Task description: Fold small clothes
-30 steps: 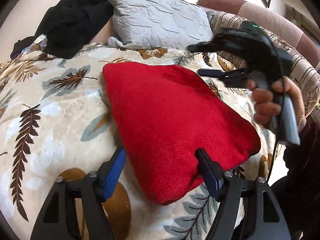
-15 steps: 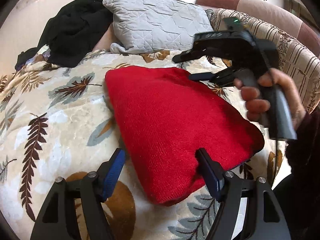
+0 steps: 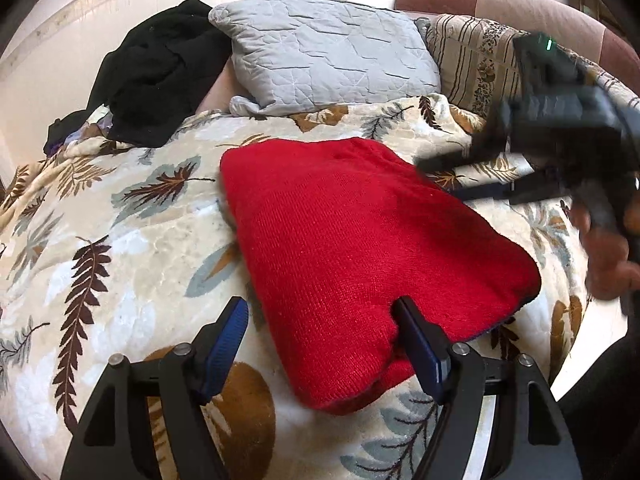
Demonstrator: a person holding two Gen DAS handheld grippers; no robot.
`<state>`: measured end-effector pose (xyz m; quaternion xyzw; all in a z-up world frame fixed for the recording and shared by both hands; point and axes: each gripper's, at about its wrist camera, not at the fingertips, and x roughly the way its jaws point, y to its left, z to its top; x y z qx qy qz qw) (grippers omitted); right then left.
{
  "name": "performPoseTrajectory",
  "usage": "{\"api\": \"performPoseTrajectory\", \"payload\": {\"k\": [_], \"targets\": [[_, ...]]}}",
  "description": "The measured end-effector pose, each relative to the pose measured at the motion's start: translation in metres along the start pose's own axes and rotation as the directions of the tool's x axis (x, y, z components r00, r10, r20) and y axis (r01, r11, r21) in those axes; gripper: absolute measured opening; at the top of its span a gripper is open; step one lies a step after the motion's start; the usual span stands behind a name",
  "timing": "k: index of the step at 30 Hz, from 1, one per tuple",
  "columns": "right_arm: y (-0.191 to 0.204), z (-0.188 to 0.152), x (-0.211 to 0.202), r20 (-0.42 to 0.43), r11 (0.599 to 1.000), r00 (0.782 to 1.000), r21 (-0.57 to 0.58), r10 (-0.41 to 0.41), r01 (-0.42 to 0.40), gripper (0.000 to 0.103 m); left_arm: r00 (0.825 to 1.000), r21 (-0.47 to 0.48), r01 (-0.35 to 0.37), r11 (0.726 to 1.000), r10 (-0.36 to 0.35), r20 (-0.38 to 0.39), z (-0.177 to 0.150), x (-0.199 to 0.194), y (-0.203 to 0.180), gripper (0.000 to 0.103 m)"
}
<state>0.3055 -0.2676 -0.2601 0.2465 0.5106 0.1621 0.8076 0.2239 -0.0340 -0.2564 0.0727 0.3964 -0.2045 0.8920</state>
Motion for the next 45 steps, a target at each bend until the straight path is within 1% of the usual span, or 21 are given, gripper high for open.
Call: {"api": "performPoseTrajectory", "payload": {"k": [1, 2, 3, 6, 10, 12, 13, 14, 15, 16, 18, 19, 20, 22, 24, 25, 29, 32, 34, 39, 45], "targets": [[-0.008, -0.005, 0.011, -0.041, 0.999, 0.999, 0.031, -0.031, 0.032, 0.061, 1.000, -0.001, -0.003, 1.000, 0.003, 0.000, 0.000, 0.001, 0.000, 0.079], [-0.015, -0.009, 0.016, -0.042, 0.998, 0.999, 0.050, -0.027, 0.030, 0.059, 1.000, -0.001, -0.003, 1.000, 0.003, -0.005, 0.000, 0.002, 0.000, 0.080], [-0.016, -0.012, 0.015, -0.020, 0.998, 0.999, 0.049, -0.025, 0.026, 0.058, 1.000, -0.002, -0.004, 1.000, 0.004, -0.007, 0.000, 0.003, -0.001, 0.080], [-0.009, -0.015, 0.008, -0.007, 0.999, 0.999, 0.021, -0.045, 0.045, 0.058, 1.000, 0.001, -0.010, 1.000, 0.010, -0.005, 0.001, 0.001, -0.002, 0.080], [-0.011, -0.018, -0.003, 0.010, 0.999, 1.000, 0.048, -0.022, 0.021, 0.059, 1.000, -0.013, -0.005, 1.000, 0.005, -0.025, 0.006, -0.003, 0.000, 0.080], [-0.012, -0.020, -0.015, 0.042, 0.998, 0.999, 0.055, -0.014, 0.012, 0.059, 1.000, -0.033, -0.009, 0.999, 0.009, -0.026, 0.010, -0.009, 0.004, 0.080], [-0.012, -0.021, -0.024, 0.073, 0.998, 0.997, 0.051, -0.033, 0.029, 0.059, 1.000, -0.048, -0.026, 0.999, 0.025, -0.009, 0.013, -0.015, 0.007, 0.080], [-0.010, -0.023, -0.033, 0.108, 0.997, 0.992, 0.037, -0.069, 0.065, 0.059, 0.999, -0.060, -0.041, 0.997, 0.041, 0.013, 0.015, -0.020, 0.010, 0.080], [-0.006, -0.027, -0.042, 0.142, 0.994, 0.984, 0.018, -0.111, 0.109, 0.060, 0.997, -0.080, -0.068, 0.994, 0.071, 0.040, 0.017, -0.025, 0.015, 0.081], [0.000, -0.032, -0.052, 0.185, 0.986, 0.969, -0.011, -0.161, 0.166, 0.060, 0.994, -0.096, -0.089, 0.991, 0.094, 0.054, 0.018, -0.028, 0.018, 0.085], [0.008, -0.042, -0.066, 0.237, 0.974, 0.950, -0.047, -0.205, 0.222, 0.062, 0.983, -0.153, -0.150, 0.977, 0.163, 0.082, 0.023, -0.039, 0.028, 0.088], [0.012, -0.049, -0.073, 0.265, 0.968, 0.939, -0.063, -0.219, 0.243, 0.064, 0.979, -0.172, -0.166, 0.971, 0.182, 0.088, 0.024, -0.043, 0.031, 0.088], [0.014, -0.054, -0.078, 0.281, 0.964, 0.932, -0.070, -0.229, 0.258, 0.067, 0.972, -0.198, -0.192, 0.961, 0.214, 0.095, 0.025, -0.049, 0.035, 0.088], [0.020, -0.066, -0.085, 0.307, 0.954, 0.918, -0.085, -0.250, 0.288, 0.068, 0.952, -0.230, -0.247, 0.941, 0.280, 0.126, 0.025, -0.059, 0.041, 0.089], [0.030, -0.078, -0.086, 0.316, 0.949, 0.916, -0.111, -0.249, 0.297, 0.068, 0.925, -0.248, -0.303, 0.920, 0.347, 0.157, 0.022, -0.067, 0.044, 0.092], [0.033, -0.082, -0.087, 0.321, 0.946, 0.914, -0.122, -0.247, 0.299, 0.068, 0.916, -0.251, -0.322, 0.913, 0.368, 0.162, 0.021, -0.070, 0.045, 0.093], [0.052, -0.100, -0.088, 0.360, 0.929, 0.899, -0.175, -0.249, 0.327, 0.068, 0.889, -0.247, -0.382, 0.891, 0.427, 0.165, 0.016, -0.077, 0.049, 0.093], [0.064, -0.111, -0.087, 0.378, 0.921, 0.894, -0.202, -0.240, 0.333, 0.068, 0.878, -0.235, -0.414, 0.879, 0.454, 0.152, 0.011, -0.078, 0.049, 0.093], [0.070, -0.115, -0.087, 0.389, 0.917, 0.890, -0.213, -0.237, 0.337, 0.068, 0.876, -0.233, -0.415, 0.879, 0.456, 0.156, 0.008, -0.080, 0.050, 0.093], [0.081, -0.121, -0.079, 0.406, 0.896, 0.879, -0.247, -0.251, 0.370, 0.068, 0.884, -0.231, -0.397, 0.888, 0.438, 0.163, 0.006, -0.083, 0.051, 0.093], [0.085, -0.122, -0.072, 0.410, 0.881, 0.873, -0.266, -0.265, 0.392, 0.068, 0.889, -0.231, -0.385, 0.894, 0.426, 0.168, 0.008, -0.084, 0.049, 0.093]]}}
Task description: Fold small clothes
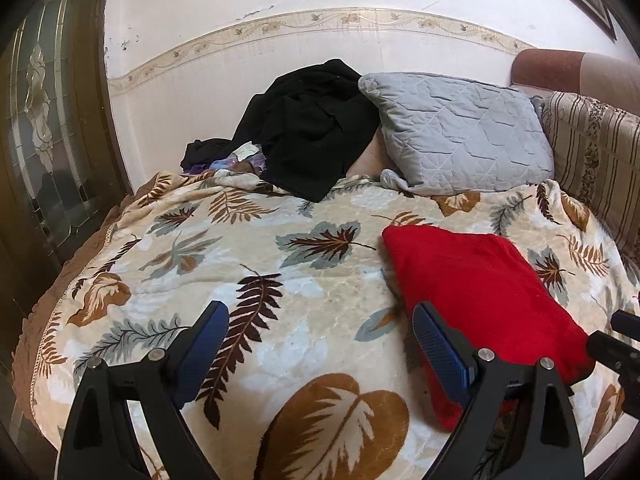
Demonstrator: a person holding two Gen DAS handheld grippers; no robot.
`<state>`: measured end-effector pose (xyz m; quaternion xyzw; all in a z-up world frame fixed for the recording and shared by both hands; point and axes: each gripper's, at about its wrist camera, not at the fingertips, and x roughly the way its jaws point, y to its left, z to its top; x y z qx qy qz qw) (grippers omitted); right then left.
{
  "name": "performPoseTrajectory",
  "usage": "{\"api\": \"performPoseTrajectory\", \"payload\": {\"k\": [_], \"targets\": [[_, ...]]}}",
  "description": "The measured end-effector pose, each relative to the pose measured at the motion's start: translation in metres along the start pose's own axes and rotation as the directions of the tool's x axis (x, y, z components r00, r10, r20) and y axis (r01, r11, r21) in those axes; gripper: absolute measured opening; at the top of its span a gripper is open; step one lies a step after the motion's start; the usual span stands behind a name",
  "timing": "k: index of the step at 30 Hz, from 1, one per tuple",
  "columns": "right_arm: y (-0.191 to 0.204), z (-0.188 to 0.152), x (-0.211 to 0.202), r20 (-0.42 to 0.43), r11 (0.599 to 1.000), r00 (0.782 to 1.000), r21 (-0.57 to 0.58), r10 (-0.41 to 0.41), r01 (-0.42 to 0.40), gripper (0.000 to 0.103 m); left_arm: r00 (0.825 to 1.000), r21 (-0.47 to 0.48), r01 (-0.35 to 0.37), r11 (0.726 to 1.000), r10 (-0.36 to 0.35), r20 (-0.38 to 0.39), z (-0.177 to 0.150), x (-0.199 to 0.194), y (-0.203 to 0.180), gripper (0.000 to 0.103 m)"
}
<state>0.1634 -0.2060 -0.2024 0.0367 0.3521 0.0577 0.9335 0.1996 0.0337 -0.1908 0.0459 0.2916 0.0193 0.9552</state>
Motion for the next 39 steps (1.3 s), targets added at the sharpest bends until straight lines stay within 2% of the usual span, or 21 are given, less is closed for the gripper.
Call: {"api": "performPoseTrajectory", "payload": {"k": [23, 39], "targets": [[-0.0044, -0.0003, 0.0062, -0.002, 0.999, 1.000, 0.039, -0.009, 0.009, 0.068, 0.999, 0.018, -0.032, 0.999, 0.032, 0.001, -0.0018, 0.0042, -0.0038, 0.093], [-0.0057, 0.0009, 0.0046, 0.016, 0.999, 1.000, 0.048, -0.011, 0.011, 0.068, 1.000, 0.019, -0.026, 0.999, 0.026, 0.007, 0.0001, 0.0023, -0.0053, 0.093]]}}
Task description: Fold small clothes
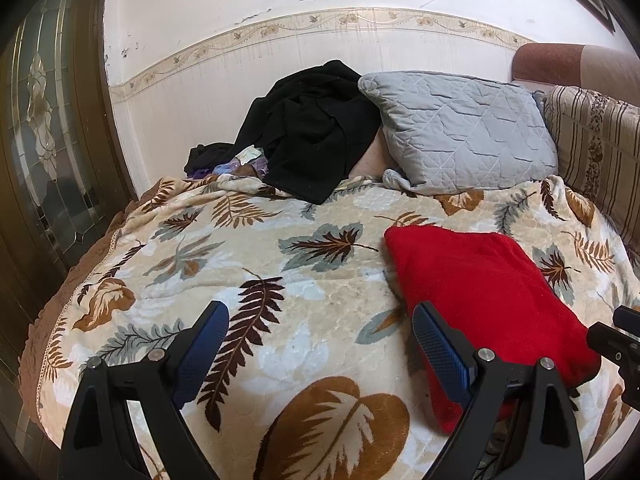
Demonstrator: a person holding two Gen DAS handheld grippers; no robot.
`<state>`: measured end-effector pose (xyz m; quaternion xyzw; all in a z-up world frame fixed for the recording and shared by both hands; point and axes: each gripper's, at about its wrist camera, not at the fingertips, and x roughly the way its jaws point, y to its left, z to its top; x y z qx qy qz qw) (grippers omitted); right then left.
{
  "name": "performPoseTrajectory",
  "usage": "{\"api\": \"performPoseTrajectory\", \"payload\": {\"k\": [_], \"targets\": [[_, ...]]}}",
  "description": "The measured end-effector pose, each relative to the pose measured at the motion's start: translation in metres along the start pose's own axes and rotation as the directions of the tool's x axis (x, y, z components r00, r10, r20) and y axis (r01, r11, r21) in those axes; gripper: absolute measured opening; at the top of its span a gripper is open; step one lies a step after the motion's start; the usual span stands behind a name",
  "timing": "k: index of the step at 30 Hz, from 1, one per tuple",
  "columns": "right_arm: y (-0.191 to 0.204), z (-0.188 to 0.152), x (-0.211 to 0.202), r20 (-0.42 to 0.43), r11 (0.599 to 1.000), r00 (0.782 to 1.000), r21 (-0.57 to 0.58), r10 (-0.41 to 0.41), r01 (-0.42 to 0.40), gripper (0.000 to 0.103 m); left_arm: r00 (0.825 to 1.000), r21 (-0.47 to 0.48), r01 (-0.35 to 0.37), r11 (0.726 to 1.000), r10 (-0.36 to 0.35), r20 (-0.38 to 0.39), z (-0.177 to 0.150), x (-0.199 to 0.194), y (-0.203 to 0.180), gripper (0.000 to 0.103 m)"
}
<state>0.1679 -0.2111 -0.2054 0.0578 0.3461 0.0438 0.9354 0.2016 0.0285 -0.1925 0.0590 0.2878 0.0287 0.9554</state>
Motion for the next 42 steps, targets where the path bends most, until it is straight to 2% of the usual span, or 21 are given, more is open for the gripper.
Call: {"api": "performPoseTrajectory", "payload": {"k": [42], "targets": [[-0.0041, 0.0020, -0.0094, 0.044, 0.999, 0.999, 0.020, -0.032, 0.031, 0.068, 1.000, 0.009, -0.006, 1.000, 0.006, -0.001, -0.0011, -0.0031, -0.0063, 0.093]]}}
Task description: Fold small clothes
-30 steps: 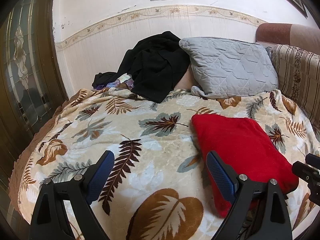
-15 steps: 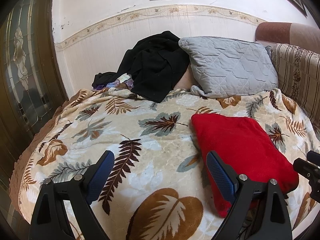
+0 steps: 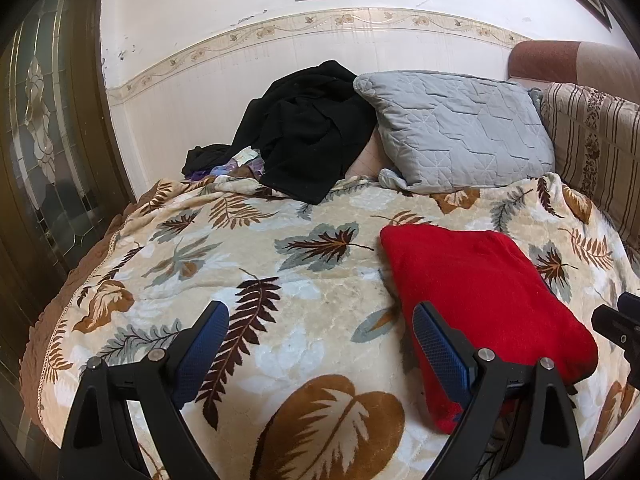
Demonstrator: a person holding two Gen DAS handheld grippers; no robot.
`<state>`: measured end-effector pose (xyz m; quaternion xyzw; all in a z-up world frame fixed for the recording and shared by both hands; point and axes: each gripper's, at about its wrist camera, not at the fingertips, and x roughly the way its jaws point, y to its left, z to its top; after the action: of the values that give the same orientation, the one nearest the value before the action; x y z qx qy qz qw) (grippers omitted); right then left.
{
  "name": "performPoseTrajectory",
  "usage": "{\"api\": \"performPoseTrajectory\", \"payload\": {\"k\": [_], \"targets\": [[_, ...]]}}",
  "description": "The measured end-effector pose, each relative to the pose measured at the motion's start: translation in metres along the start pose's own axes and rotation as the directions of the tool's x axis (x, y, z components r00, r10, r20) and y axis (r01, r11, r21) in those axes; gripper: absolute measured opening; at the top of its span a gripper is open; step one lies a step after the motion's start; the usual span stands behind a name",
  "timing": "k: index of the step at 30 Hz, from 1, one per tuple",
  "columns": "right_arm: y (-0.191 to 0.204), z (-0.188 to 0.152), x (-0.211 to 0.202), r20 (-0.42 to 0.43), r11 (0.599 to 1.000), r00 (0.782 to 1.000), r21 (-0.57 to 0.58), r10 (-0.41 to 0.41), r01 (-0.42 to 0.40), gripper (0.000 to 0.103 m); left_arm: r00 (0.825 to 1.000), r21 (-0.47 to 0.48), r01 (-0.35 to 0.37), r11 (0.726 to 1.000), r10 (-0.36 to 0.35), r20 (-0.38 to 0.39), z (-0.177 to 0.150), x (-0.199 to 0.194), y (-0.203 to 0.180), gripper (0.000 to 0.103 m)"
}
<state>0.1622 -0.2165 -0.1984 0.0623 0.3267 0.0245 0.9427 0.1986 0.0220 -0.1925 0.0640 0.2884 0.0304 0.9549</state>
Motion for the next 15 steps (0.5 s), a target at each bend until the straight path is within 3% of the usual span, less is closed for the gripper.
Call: {"api": "performPoseTrajectory", "payload": {"k": [15], "targets": [[-0.0005, -0.0005, 0.0013, -0.007, 1.000, 1.000, -0.003, -0.010, 0.010, 0.068, 1.000, -0.004, 0.003, 1.000, -0.003, -0.008, -0.0003, 0.0009, -0.0005, 0.093]]}}
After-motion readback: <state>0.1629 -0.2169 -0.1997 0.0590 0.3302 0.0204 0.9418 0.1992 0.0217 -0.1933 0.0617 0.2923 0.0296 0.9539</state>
